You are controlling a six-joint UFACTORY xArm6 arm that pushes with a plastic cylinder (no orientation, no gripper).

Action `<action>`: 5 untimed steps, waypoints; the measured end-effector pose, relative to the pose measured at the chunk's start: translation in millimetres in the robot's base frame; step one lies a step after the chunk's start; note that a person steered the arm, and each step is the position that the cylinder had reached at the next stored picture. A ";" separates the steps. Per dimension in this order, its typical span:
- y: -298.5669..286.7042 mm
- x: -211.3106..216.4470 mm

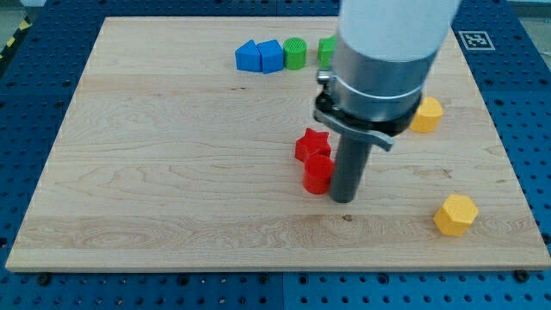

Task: Move green star to the center

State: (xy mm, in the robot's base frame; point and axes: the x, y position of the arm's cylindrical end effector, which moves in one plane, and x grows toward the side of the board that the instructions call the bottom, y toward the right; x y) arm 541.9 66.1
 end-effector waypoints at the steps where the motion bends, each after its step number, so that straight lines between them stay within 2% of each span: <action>1: -9.7 0.0; 3: -105.2 -2.9; 5: -147.8 -117.5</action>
State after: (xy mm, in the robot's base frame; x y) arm 424.4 -81.7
